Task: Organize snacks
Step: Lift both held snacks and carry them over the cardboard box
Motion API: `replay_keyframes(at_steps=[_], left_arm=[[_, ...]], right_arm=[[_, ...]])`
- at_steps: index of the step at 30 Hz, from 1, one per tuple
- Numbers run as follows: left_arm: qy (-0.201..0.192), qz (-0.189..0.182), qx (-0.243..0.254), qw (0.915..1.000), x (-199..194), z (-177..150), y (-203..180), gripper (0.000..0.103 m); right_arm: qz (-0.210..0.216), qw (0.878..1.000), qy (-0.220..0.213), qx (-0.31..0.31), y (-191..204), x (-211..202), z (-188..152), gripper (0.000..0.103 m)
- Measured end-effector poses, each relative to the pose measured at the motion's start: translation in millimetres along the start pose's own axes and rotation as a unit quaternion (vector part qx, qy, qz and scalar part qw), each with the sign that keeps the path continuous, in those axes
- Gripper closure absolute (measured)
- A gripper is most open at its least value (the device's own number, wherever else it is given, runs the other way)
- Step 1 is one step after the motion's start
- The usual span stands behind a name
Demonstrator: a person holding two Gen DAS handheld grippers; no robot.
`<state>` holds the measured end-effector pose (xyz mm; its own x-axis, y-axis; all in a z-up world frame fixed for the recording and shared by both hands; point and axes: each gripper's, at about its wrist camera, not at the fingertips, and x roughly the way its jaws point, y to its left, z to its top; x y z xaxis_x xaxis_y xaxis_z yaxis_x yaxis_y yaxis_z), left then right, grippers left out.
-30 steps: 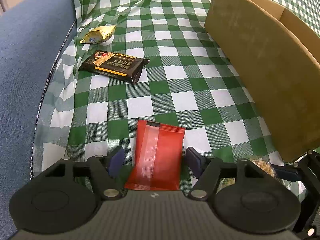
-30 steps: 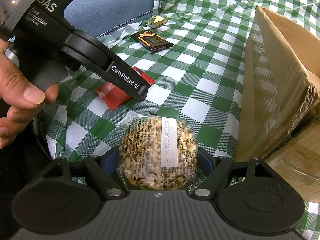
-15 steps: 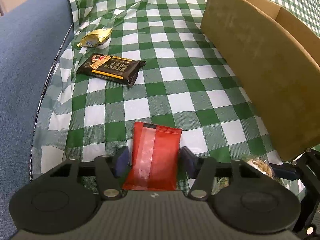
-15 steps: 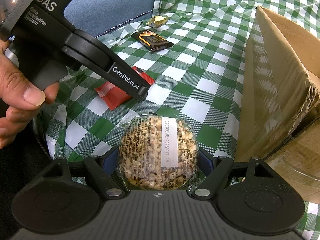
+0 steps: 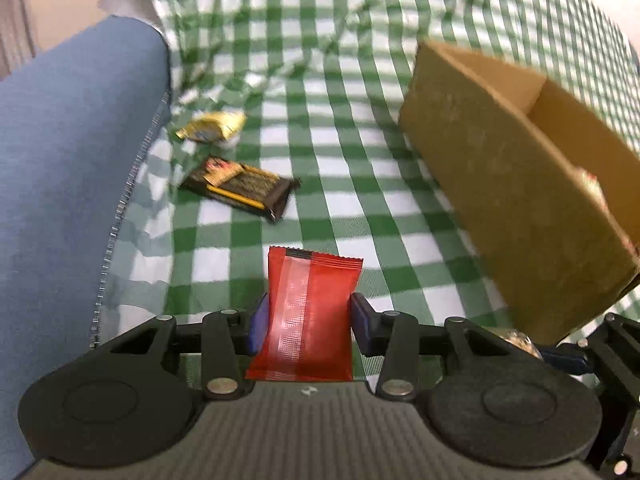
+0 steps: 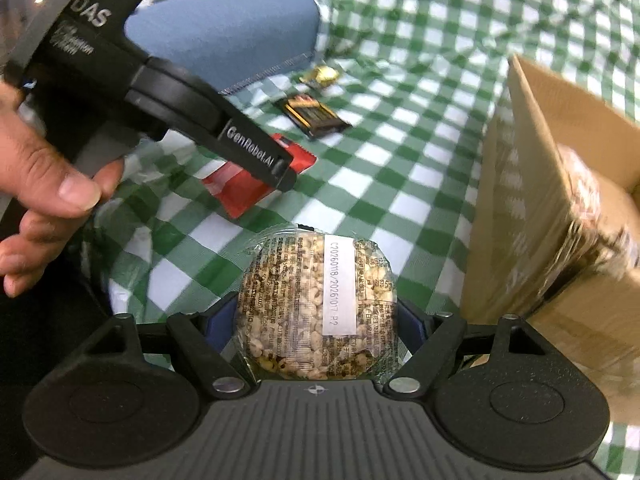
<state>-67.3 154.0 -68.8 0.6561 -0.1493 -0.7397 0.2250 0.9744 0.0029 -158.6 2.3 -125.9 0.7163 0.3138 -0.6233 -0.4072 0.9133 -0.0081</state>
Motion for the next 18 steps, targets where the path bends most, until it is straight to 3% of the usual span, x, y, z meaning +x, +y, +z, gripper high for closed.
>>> replay_keyframes(at_steps=[7, 11, 18], left_arm=[[-0.093, -0.024, -0.044, 0.9944, -44, -5, 14, 0.056], [-0.113, -0.035, -0.069, 0.9906, -53, -5, 19, 0.056], [-0.141, -0.041, -0.058, 0.9875, -64, -7, 9, 0.056]], right_arm=[[-0.001, 0.998, -0.066, -0.023, 1, -45, 3, 0.022], [-0.004, 0.993, -0.116, -0.008, -10, -82, 8, 0.022], [-0.042, 0.977, -0.209, 0.019, -60, -153, 12, 0.022]])
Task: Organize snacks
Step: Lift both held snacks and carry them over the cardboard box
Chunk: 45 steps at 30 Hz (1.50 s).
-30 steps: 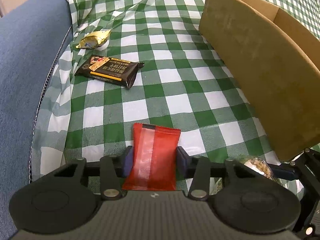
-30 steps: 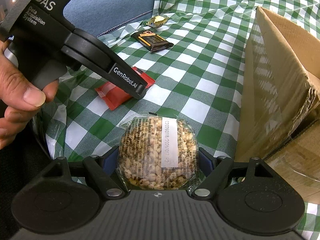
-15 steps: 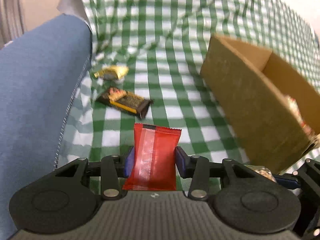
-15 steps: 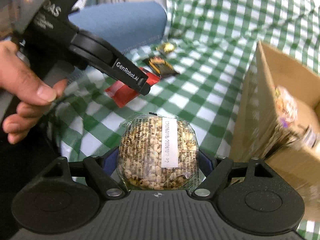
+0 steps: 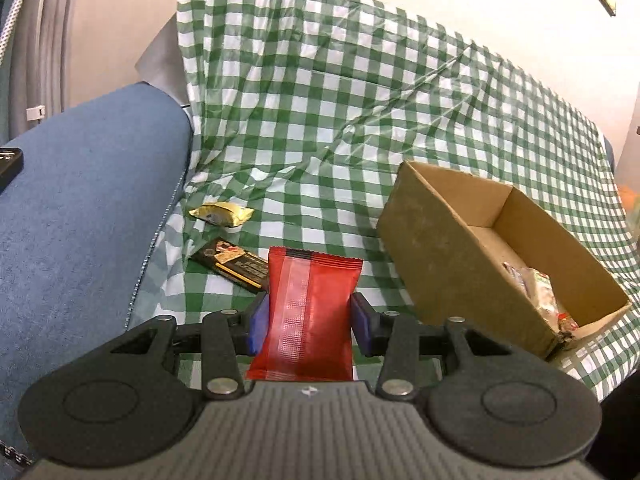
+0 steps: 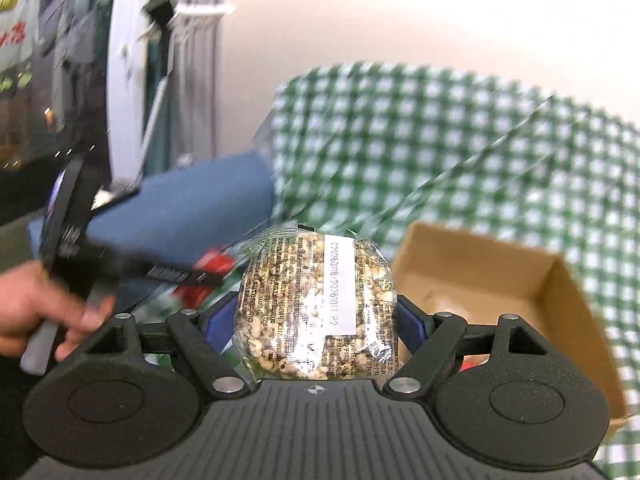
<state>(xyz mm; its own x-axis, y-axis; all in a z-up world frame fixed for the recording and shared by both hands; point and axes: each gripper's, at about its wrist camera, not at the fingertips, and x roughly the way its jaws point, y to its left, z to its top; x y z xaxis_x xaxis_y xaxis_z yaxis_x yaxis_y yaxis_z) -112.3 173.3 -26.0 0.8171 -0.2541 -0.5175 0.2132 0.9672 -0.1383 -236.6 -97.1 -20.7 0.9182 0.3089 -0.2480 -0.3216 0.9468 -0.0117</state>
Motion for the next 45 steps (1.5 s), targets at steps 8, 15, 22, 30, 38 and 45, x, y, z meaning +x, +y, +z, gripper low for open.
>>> replay_keyframes(at_steps=[8, 15, 22, 30, 38, 45], left_arm=[[-0.011, 0.012, 0.001, 0.9999, -1, -1, -3, 0.056], [-0.022, 0.02, -0.012, 0.9995, -4, -1, 3, 0.056], [-0.016, 0.022, 0.003, 0.9996, 3, 1, -10, 0.056], [-0.048, 0.019, -0.006, 0.9986, 2, 4, -28, 0.056], [-0.037, 0.01, -0.04, 0.9985, -1, 7, -47, 0.056], [-0.051, -0.019, -0.026, 0.9982, -8, 26, -82, 0.056]], right_arm=[[-0.063, 0.995, -0.034, 0.065, -79, -13, 4, 0.022], [-0.101, 0.986, -0.042, 0.123, -112, -6, -25, 0.022], [-0.103, 0.979, -0.059, 0.165, -135, -12, -33, 0.022], [-0.091, 0.974, -0.062, 0.196, -158, -7, -35, 0.022], [-0.075, 0.966, -0.07, 0.236, -184, -1, -40, 0.022], [-0.068, 0.961, -0.077, 0.257, -197, 8, -43, 0.022]])
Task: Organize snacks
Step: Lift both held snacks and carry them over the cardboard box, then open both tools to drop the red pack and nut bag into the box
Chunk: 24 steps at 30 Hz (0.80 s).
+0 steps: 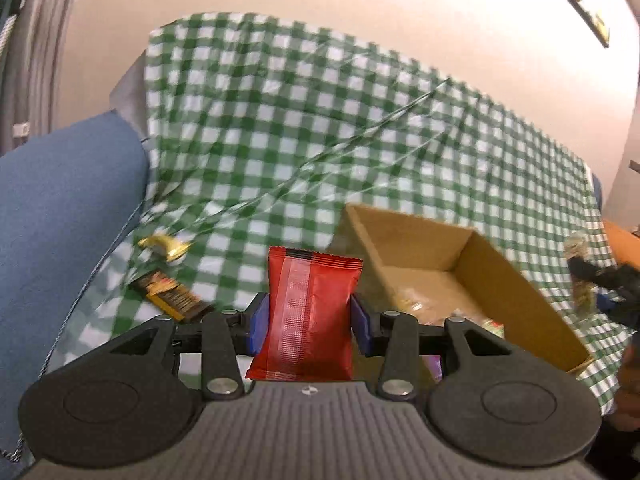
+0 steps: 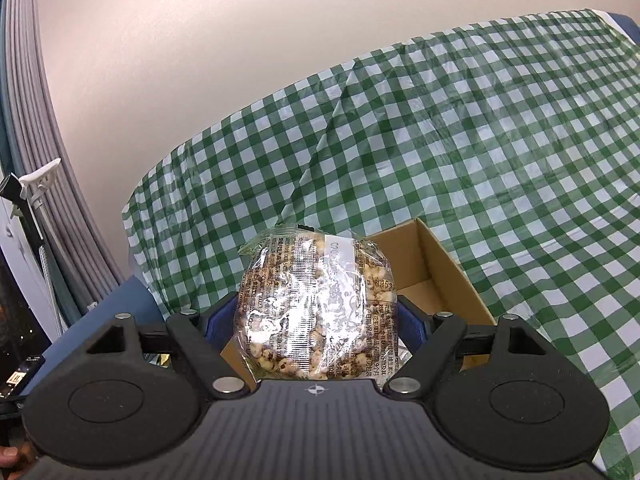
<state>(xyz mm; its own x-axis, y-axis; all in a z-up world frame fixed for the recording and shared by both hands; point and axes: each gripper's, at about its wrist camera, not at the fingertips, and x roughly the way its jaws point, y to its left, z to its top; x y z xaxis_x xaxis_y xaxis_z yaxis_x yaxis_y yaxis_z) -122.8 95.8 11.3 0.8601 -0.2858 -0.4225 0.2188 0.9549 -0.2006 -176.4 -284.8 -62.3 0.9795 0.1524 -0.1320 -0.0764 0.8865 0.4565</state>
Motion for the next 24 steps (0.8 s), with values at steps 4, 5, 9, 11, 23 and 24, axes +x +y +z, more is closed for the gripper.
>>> replay_keyframes(at_steps=[4, 5, 9, 11, 23, 24], left_arm=[[-0.018, -0.021, 0.004, 0.9996, -3, 16, -20, 0.055], [-0.022, -0.028, 0.003, 0.9994, -3, 20, -25, 0.055], [-0.033, -0.046, 0.009, 0.9984, 0, 34, -45, 0.055], [-0.039, -0.056, 0.013, 0.9976, 3, 42, -56, 0.055], [-0.066, -0.11, 0.036, 0.9911, 26, 75, -114, 0.054], [-0.064, -0.112, 0.037, 0.9909, 29, 77, -117, 0.052]], right_arm=[[0.001, 1.0, 0.002, 0.001, 0, 2, 0, 0.022], [0.001, 1.0, 0.002, 0.002, 1, 3, 0, 0.022], [0.0, 1.0, 0.001, 0.002, 1, 5, 1, 0.022], [0.0, 1.0, 0.001, 0.003, 1, 5, 1, 0.022], [-0.005, 1.0, 0.001, 0.01, 2, 9, -1, 0.022], [-0.006, 1.0, 0.002, 0.011, 1, 9, -1, 0.022]])
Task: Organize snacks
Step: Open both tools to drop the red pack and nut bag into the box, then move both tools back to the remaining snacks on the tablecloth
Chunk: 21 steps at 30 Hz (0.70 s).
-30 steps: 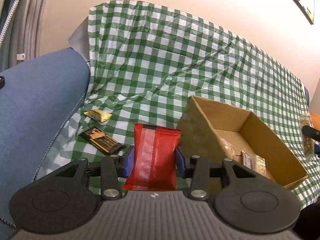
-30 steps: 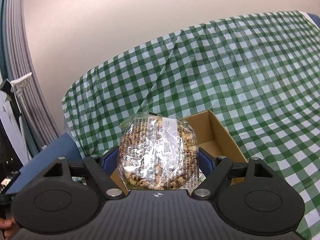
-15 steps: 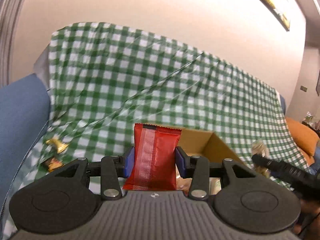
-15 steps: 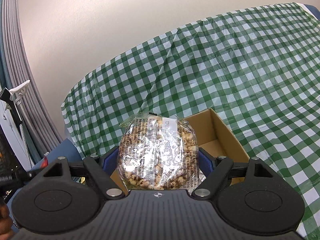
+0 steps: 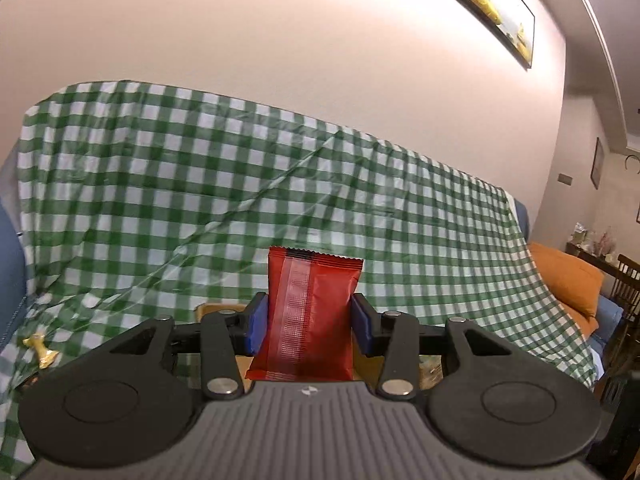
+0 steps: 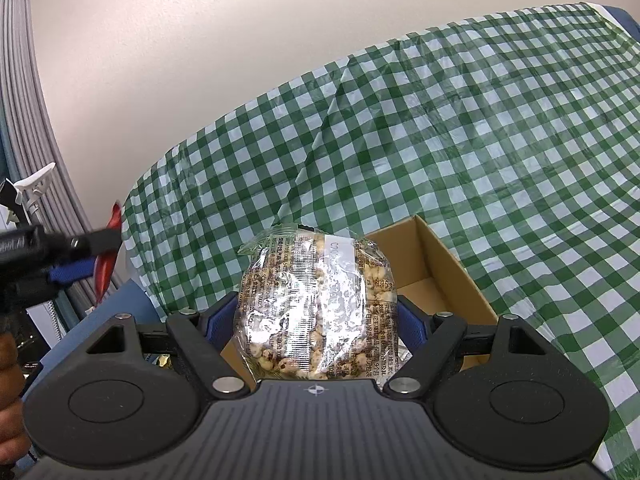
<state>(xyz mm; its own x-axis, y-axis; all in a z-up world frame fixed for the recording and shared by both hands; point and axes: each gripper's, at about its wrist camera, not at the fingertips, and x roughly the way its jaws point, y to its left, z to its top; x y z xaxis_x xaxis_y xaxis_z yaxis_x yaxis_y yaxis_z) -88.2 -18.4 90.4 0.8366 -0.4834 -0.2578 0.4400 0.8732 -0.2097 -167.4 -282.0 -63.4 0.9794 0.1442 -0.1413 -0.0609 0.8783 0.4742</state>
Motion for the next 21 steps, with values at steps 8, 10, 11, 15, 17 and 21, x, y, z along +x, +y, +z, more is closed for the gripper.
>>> replay_keyframes(at_steps=[8, 10, 11, 15, 17, 21], left_arm=[[0.003, 0.014, -0.008, 0.9999, -4, -8, 9, 0.018], [0.002, 0.022, -0.018, 0.9996, -19, -17, 24, 0.021], [0.006, 0.028, -0.02, 0.9994, -26, -24, 32, 0.026], [0.032, 0.046, -0.016, 0.9983, -51, -60, 66, 0.067], [0.046, 0.055, -0.007, 0.9974, -61, -81, 83, 0.08], [0.068, 0.08, -0.023, 0.9942, -70, -114, 120, 0.089]], right_arm=[[-0.024, 1.0, 0.014, 0.012, 0, 3, -1, 0.012], [-0.032, 0.999, 0.015, 0.01, 0, 2, -1, 0.012], [-0.035, 0.999, 0.016, 0.008, 1, 0, -1, 0.012], [-0.04, 0.999, 0.017, 0.001, 5, -4, -1, 0.012], [-0.039, 0.999, 0.016, -0.002, 9, -7, -1, 0.012], [-0.029, 0.999, 0.017, -0.009, 21, -13, -1, 0.024]])
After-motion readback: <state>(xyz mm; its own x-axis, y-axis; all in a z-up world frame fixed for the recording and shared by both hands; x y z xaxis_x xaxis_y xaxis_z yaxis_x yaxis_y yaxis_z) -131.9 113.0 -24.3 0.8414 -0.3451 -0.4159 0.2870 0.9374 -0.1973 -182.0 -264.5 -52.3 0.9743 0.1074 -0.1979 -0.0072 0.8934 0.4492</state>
